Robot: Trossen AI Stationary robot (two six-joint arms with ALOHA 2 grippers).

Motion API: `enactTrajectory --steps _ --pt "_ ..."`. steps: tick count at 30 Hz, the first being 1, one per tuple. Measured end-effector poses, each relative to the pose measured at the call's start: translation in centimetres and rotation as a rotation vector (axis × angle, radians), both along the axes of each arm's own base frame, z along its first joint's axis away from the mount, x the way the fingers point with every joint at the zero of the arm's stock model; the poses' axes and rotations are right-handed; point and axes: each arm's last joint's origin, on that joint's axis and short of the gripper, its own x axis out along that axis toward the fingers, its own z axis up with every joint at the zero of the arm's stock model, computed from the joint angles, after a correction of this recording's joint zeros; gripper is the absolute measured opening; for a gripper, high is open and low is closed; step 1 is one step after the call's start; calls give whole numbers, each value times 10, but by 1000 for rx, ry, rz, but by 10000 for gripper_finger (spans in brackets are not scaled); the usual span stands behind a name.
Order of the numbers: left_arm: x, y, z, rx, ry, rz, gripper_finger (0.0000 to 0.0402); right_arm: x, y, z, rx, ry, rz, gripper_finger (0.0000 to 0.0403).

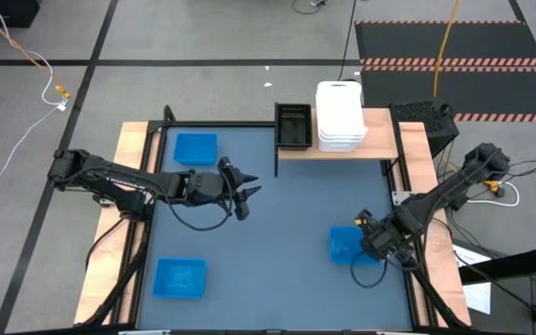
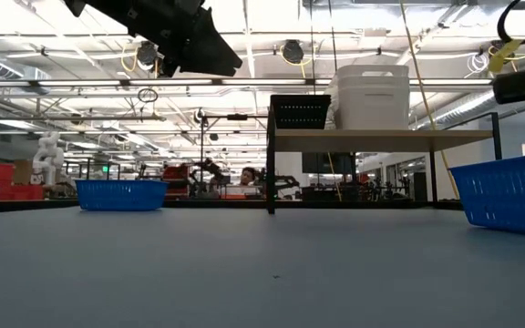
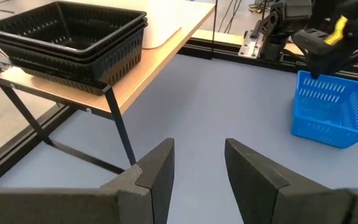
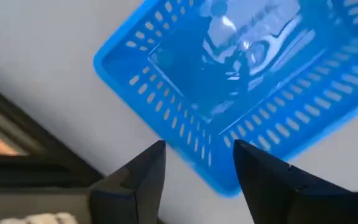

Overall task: Stack baskets on shelf by color
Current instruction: Put the middle right blue bin into the shelf

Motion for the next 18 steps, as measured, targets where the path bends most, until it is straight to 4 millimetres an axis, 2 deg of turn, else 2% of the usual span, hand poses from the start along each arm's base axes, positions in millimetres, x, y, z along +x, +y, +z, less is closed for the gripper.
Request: enactTrajectory --steps 10,14,18 --pt "0 0 -1 -8 7 4 145 2 13 -18 -54 33 84 135" --pt "0 0 -1 -8 8 4 145 15 19 -21 -75 -102 38 121" --pt "0 0 -1 -8 8 4 145 26 23 -11 -124 -272 -13 113"
